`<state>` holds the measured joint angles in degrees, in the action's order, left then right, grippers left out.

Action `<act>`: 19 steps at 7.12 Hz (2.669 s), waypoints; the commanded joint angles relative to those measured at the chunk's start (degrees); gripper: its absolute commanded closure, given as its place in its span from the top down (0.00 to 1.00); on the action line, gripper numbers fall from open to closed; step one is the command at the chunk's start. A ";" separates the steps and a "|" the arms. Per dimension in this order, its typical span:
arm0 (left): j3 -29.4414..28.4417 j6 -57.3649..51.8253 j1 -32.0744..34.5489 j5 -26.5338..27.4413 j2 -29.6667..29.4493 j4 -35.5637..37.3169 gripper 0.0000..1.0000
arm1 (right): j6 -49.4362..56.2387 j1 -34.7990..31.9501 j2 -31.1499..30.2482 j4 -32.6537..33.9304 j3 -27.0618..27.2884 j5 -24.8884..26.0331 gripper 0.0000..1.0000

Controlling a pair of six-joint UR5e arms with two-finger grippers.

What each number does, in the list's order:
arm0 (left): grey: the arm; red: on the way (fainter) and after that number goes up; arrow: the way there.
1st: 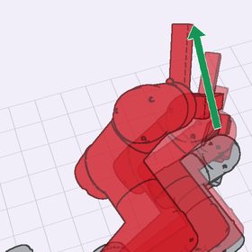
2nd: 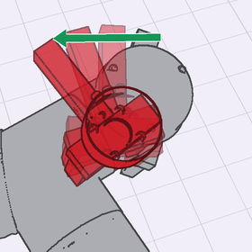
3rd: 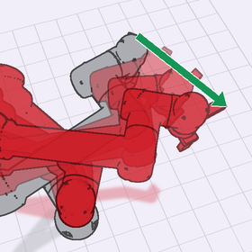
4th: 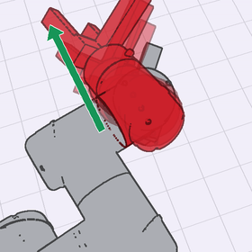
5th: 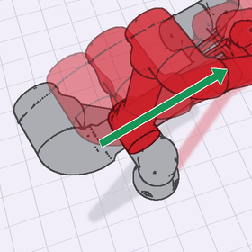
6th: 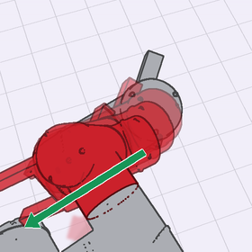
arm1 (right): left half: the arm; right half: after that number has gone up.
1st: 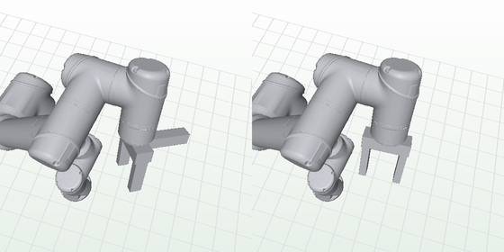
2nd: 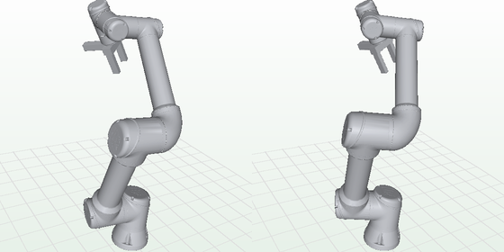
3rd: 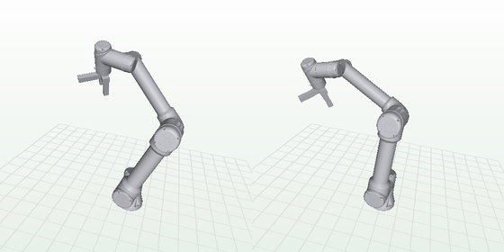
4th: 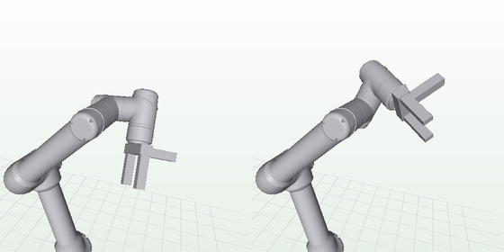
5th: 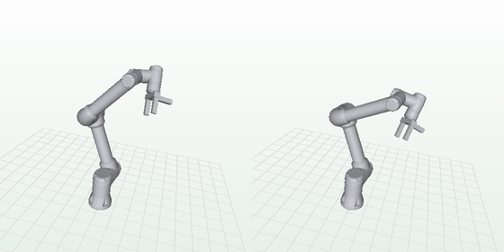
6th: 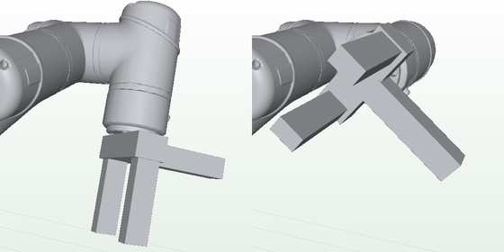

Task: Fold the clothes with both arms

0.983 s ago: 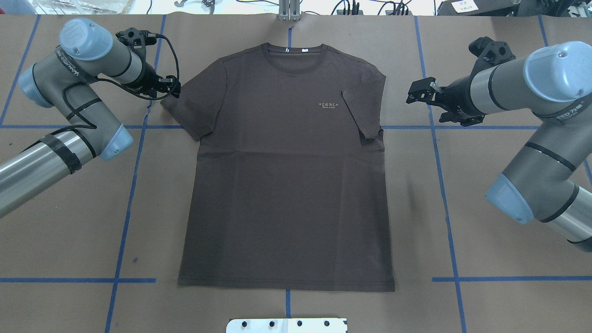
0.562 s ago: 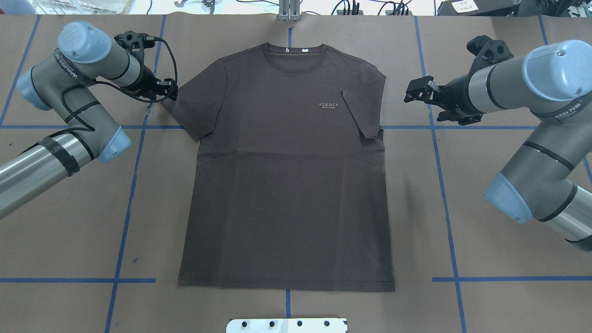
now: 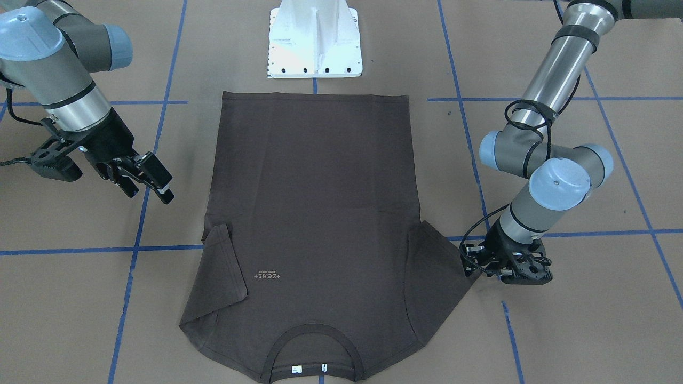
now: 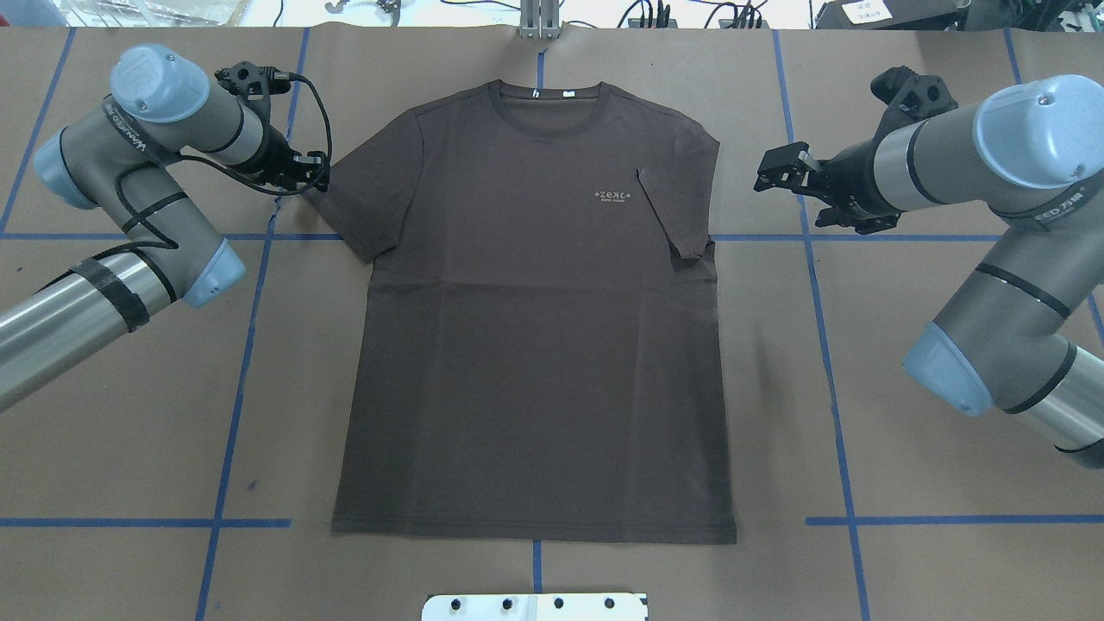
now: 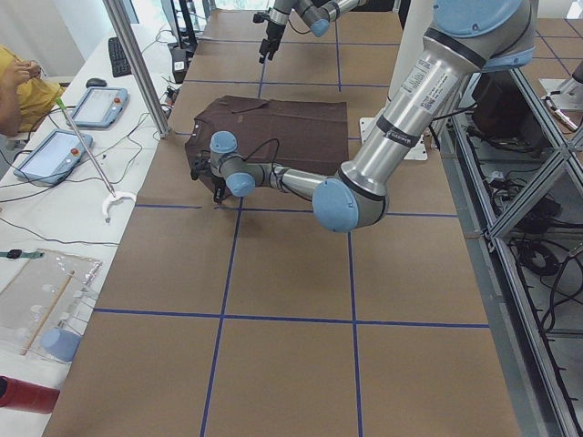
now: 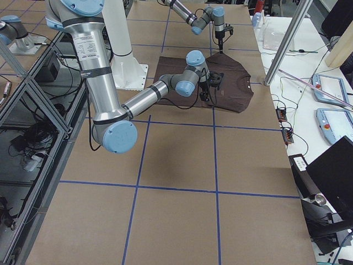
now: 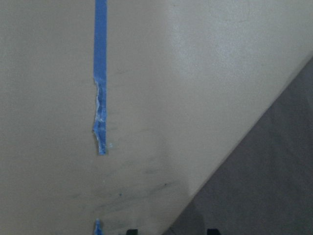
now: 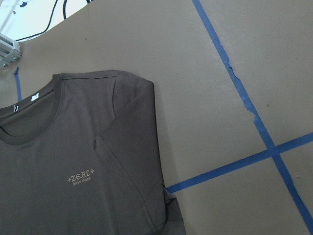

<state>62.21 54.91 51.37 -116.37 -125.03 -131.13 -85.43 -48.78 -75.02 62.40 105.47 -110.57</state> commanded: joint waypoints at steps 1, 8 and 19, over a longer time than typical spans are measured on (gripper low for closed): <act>-0.07 0.02 -0.39 0.00 -0.04 0.08 0.45 | -0.08 0.00 -0.04 -0.09 0.08 -0.09 1.00; 4.58 1.25 -0.48 -2.89 -3.80 2.79 0.00 | -0.17 0.09 0.31 0.00 0.09 -0.09 1.00; 4.44 11.43 -5.31 1.50 -9.21 1.57 0.73 | -0.08 2.97 0.23 -3.41 0.35 0.17 1.00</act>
<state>61.64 65.21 46.56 -114.45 -136.18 -129.88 -85.31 -46.89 -74.72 60.73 106.00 -110.65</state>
